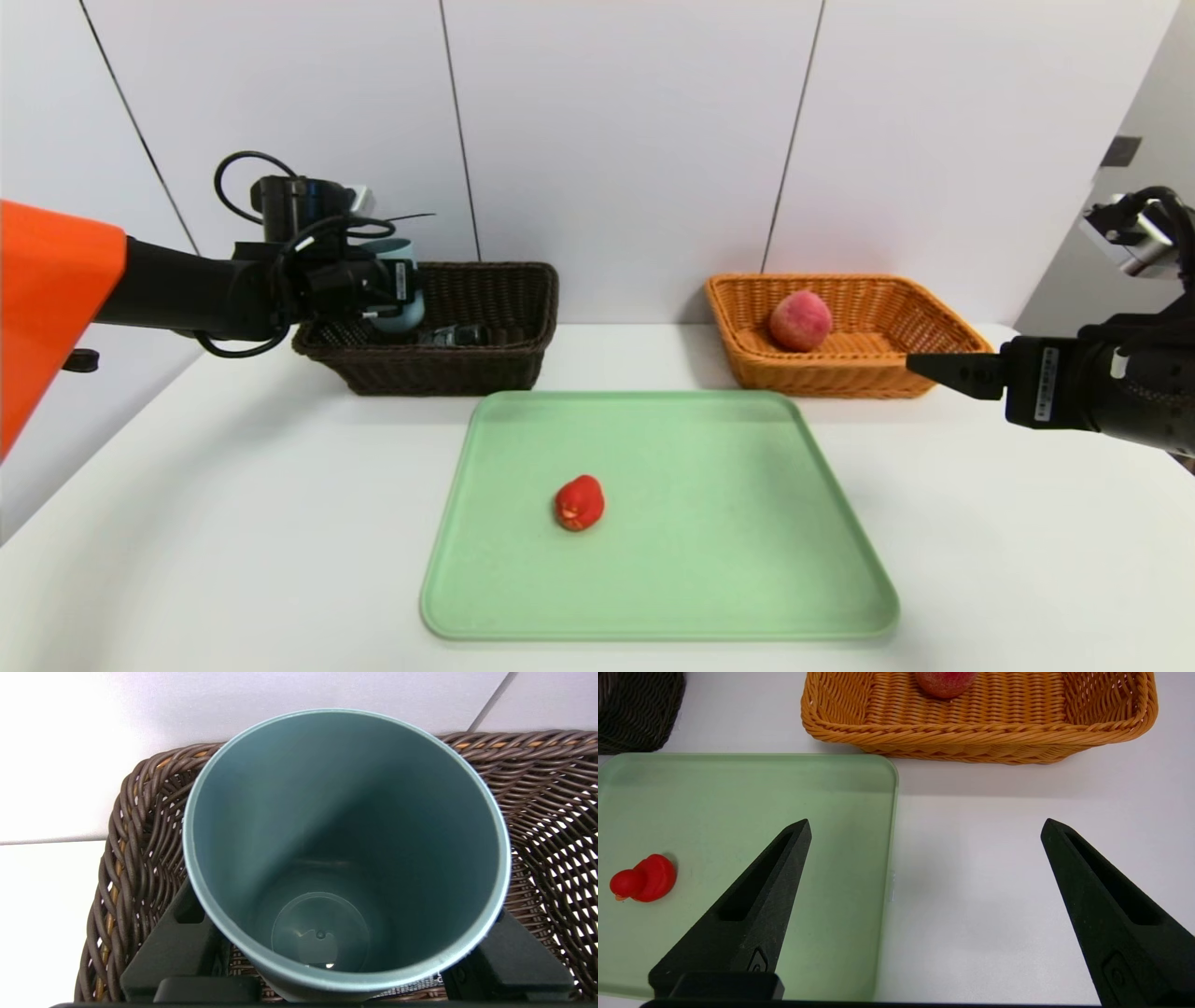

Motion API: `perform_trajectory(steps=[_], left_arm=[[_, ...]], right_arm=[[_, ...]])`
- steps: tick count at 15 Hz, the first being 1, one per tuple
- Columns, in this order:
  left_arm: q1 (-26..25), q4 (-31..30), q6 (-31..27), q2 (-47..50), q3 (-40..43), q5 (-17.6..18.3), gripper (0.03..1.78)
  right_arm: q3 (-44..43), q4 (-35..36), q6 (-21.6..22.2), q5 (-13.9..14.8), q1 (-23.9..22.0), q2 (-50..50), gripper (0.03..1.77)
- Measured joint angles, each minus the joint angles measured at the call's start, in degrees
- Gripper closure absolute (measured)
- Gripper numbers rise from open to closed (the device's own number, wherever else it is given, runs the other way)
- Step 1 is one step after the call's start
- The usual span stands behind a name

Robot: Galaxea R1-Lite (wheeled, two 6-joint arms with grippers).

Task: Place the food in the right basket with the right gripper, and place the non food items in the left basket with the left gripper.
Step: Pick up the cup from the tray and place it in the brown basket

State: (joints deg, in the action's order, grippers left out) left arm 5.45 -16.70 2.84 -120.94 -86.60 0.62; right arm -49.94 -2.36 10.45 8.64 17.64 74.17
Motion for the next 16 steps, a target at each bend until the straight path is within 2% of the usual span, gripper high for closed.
perform_trajectory(steps=[9,13,16], left_arm=[[-1.21,-0.30,0.00,-1.68,0.00,0.01,0.66],[-1.24,-4.00,-0.21,-2.49,0.33,-0.02,0.44],[-1.16,-4.57,-0.26,-2.49,0.37,0.00,0.34]], right_arm=[[0.22,0.00,0.13,-0.07,0.00,0.20,0.10],[0.23,0.02,0.13,-0.07,0.00,0.35,0.10],[0.28,0.02,0.07,-0.10,0.00,0.61,0.10]])
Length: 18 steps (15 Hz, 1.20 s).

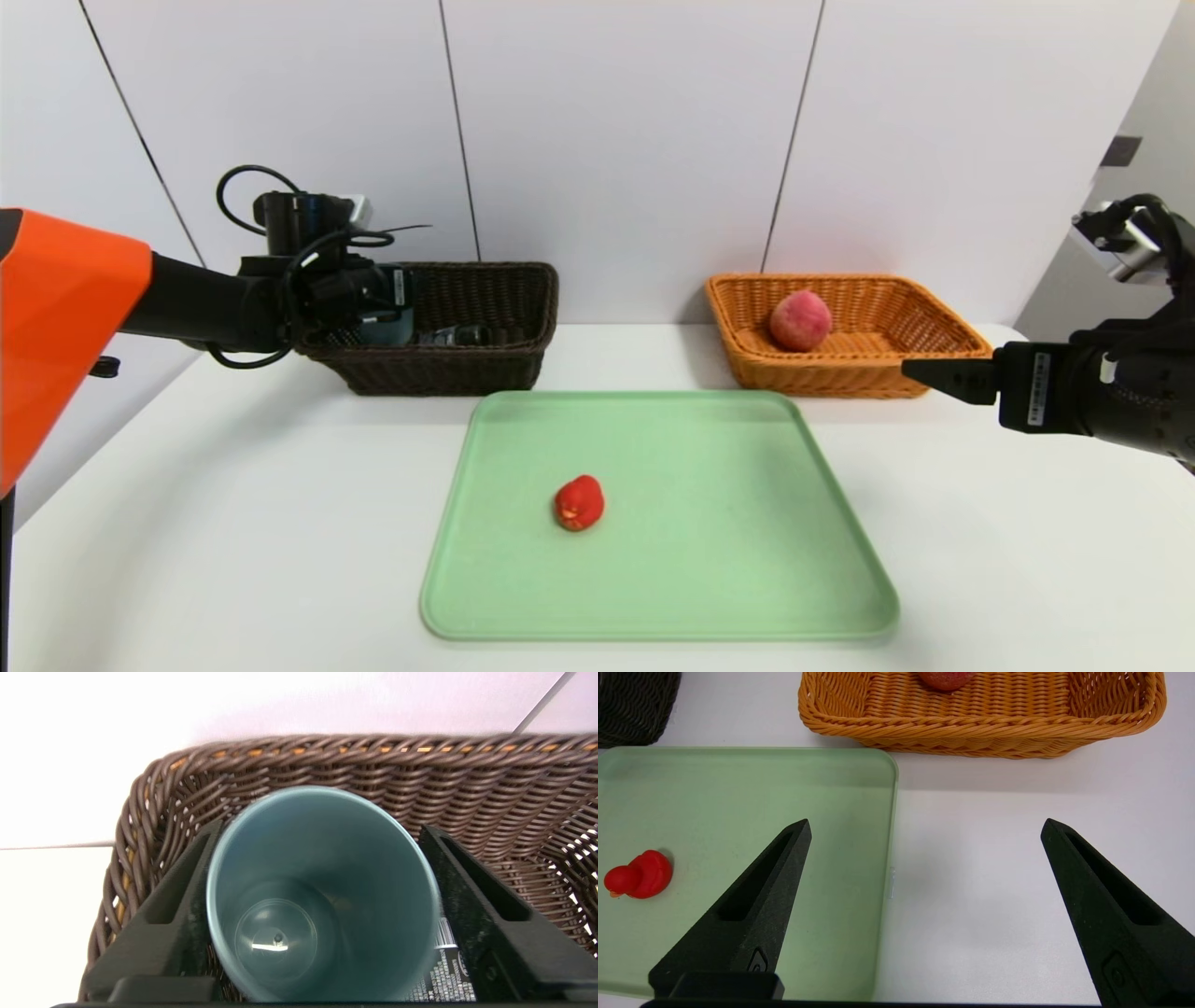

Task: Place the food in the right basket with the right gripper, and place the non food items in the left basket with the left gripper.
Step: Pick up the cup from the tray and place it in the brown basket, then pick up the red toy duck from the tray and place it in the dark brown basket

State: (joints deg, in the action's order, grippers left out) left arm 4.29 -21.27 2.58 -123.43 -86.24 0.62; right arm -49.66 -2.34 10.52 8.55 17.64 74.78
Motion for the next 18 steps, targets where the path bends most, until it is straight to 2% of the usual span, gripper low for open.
perform_trajectory(steps=[4,7,9,12,15,18], left_arm=[[0.80,0.68,-1.88,4.96,-0.63,0.83,0.24],[2.90,2.40,-4.01,12.30,-0.17,5.18,0.20],[5.00,5.95,-4.40,17.88,1.73,9.00,0.18],[9.87,12.68,-4.29,26.25,9.29,10.67,0.16],[16.57,17.31,-3.63,34.01,18.43,9.29,0.14],[25.00,19.08,0.61,39.06,26.67,2.54,0.14]], right_arm=[[-0.05,-0.02,-0.02,0.02,0.00,0.20,0.10],[-0.11,-0.02,-0.11,0.00,0.02,0.44,0.10],[-0.30,0.02,-0.13,0.02,0.07,0.52,0.10],[-0.50,0.00,-0.13,0.00,0.11,0.57,0.10],[-0.52,0.00,-0.13,0.11,0.09,0.66,0.10],[-0.52,0.04,-0.13,0.11,0.09,0.85,0.10]])
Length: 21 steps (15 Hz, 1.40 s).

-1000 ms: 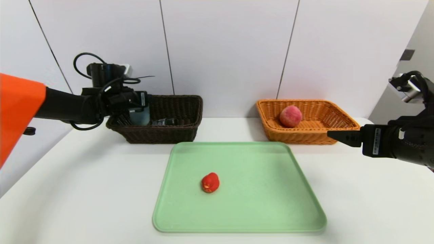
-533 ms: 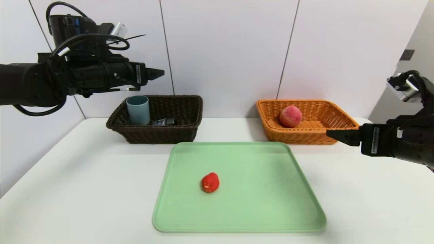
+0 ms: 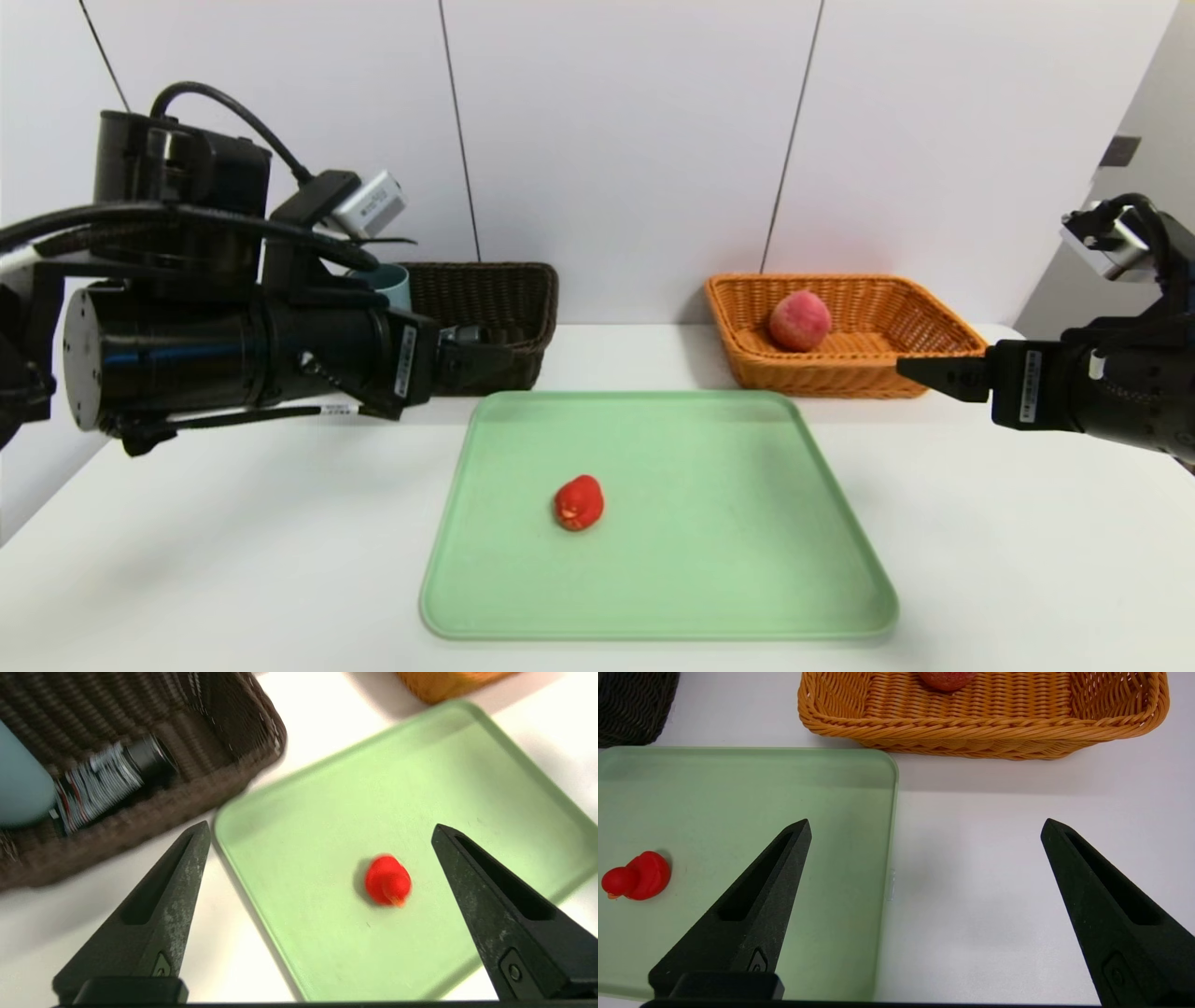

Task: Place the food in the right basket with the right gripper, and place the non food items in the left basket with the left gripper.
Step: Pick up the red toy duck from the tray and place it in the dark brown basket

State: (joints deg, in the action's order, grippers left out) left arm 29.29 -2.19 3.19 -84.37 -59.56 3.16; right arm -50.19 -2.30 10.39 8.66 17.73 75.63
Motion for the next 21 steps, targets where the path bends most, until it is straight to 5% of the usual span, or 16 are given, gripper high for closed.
perform_trajectory(steps=[5,9,14,21], left_arm=[[12.68,-0.04,8.52,1.33,6.42,-12.41,0.12],[18.03,-4.00,12.76,-2.28,10.80,-21.94,0.12],[21.03,-20.41,12.84,-9.42,18.42,-27.66,0.12],[24.22,-30.82,12.84,-13.03,25.03,-31.44,0.12]], right_arm=[[-0.06,0.00,0.02,-0.01,0.00,0.35,0.10],[0.09,0.02,0.16,0.00,0.00,0.48,0.10],[0.77,0.07,0.68,-0.04,-0.28,0.59,0.10],[0.94,2.46,0.91,-0.01,-1.30,1.77,0.10]])
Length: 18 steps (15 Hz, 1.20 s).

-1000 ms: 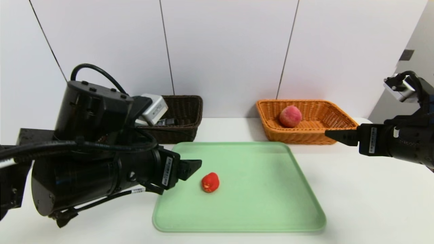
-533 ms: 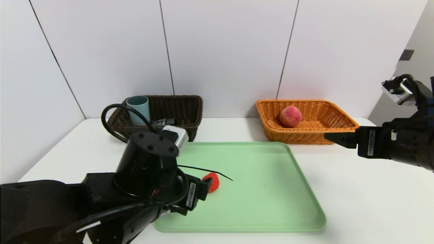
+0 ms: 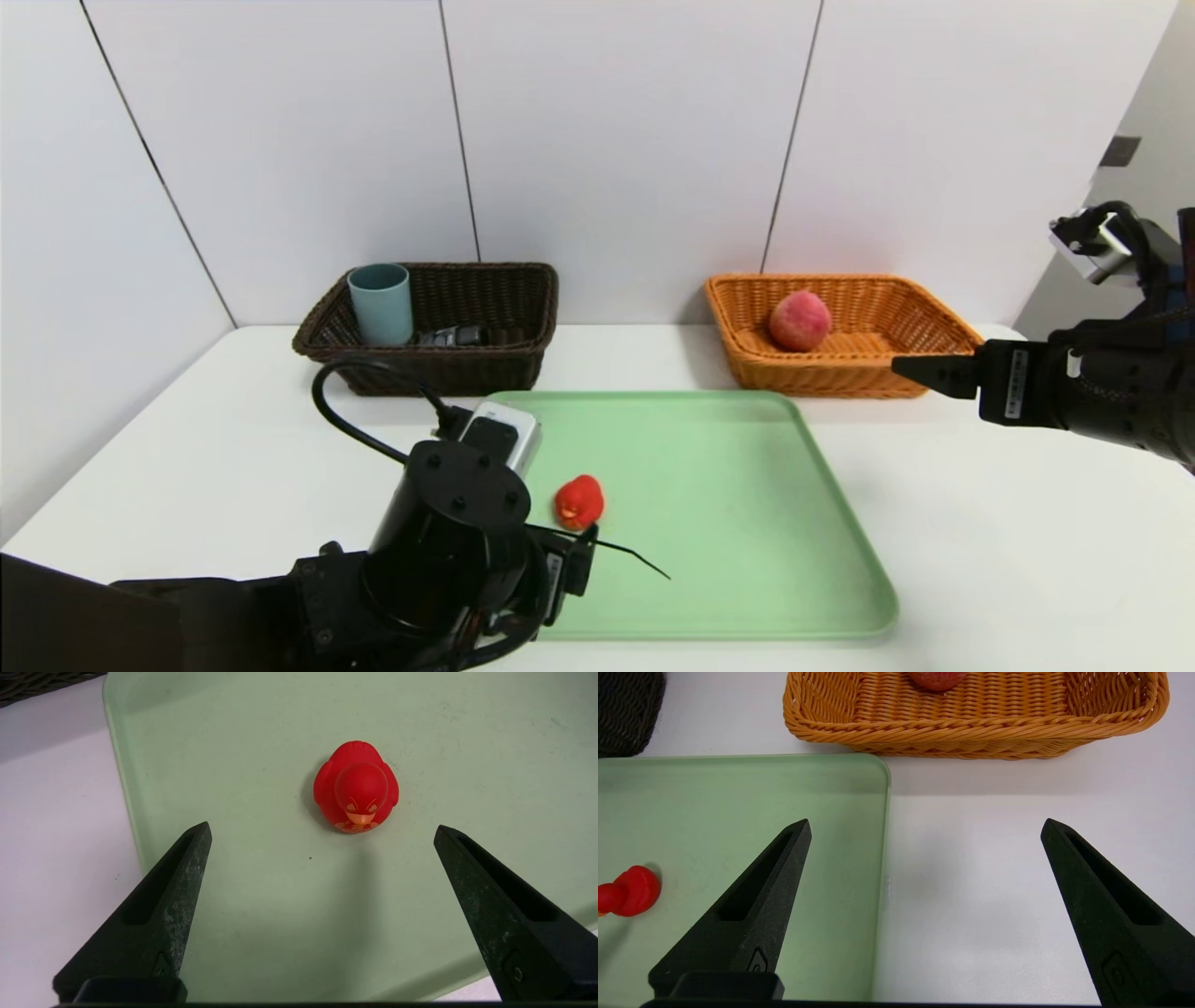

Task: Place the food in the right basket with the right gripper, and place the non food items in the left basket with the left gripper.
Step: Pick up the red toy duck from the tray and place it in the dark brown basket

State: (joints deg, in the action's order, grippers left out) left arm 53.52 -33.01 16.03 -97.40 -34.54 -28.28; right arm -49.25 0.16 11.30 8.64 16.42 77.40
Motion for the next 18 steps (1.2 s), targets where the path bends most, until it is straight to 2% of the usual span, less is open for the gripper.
perform_trajectory(steps=[4,10,14,18], left_arm=[[1.08,-7.25,-0.24,-1.66,2.62,-2.26,0.12],[2.07,-17.64,-1.01,-6.34,4.44,-2.80,0.12],[2.62,-18.09,-1.04,-8.08,4.67,-4.77,0.12],[3.27,-18.18,-1.04,-9.31,4.30,-5.01,0.12]], right_arm=[[-0.22,0.00,-0.12,0.01,-0.02,0.39,0.10],[-0.33,0.00,-0.04,0.01,0.00,0.39,0.10],[-0.15,0.00,-0.01,0.00,0.00,0.30,0.10],[-0.24,0.00,0.00,-0.02,-0.06,0.30,0.10]])
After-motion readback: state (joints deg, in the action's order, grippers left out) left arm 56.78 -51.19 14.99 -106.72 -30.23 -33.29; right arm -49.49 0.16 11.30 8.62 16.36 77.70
